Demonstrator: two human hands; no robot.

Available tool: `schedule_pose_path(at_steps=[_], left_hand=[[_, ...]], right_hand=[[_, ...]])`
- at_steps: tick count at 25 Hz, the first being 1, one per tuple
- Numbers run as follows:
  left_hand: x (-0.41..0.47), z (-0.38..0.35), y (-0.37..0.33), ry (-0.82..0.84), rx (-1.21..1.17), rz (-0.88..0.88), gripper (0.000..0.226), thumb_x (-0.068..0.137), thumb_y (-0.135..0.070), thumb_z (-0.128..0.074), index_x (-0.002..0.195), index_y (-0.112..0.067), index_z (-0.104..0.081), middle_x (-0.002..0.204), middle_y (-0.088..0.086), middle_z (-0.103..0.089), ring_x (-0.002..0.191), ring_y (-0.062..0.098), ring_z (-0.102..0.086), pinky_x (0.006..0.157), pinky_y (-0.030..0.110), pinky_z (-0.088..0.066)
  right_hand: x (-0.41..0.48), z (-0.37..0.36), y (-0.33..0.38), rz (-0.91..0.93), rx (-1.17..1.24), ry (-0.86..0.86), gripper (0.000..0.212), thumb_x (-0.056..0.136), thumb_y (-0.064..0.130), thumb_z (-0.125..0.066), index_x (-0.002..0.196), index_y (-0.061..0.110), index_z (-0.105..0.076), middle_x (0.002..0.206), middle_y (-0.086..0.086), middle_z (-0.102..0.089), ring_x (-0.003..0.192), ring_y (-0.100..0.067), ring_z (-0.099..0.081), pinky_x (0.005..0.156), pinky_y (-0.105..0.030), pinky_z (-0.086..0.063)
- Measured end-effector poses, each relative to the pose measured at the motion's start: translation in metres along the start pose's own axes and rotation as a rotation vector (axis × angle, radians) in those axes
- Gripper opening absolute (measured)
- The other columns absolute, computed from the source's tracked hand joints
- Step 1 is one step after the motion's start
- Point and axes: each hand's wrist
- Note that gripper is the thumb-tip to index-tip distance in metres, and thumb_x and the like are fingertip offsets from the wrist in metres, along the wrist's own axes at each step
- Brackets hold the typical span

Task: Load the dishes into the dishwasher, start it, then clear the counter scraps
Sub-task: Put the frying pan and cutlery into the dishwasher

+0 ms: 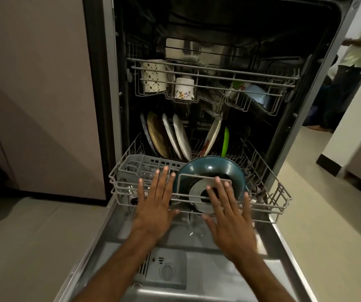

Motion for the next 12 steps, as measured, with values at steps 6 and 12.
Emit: schedule_pose_path(at_steps=[6,12], left_hand=[[0.025,0.006,-0.016,0.106,-0.135,0.133,0.101,0.099,-0.053,-0.041,0.143,-0.008,0.039,0.144,0.013,0.053,0.138,0.033,0.041,0.113,0.065,0.016],[0.022,-0.007,-0.039,0.089,-0.188,0.232,0.096,0.1,-0.034,-0.042,0.141,-0.003,0.04,0.144,0.02,0.052,0.138,0.039,0.039,0.114,0.066,0.012]], right_hand=[[0.016,-0.024,0.007,-0.139,-0.073,0.235,0.079,0.095,0.068,-0.002,0.152,0.021,0.027,0.157,0.003,0.038,0.147,-0.016,0.03,0.119,-0.053,0.014],[0.034,-0.035,0.008,-0.175,-0.083,0.308,0.084,0.095,0.066,-0.006,0.145,0.016,0.038,0.15,-0.002,0.048,0.142,-0.021,0.039,0.119,-0.053,0.015]])
Point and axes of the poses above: each hand's wrist, its own x-axis towards the middle knuckle, its own z-axis out of the back of the hand, y = z × x
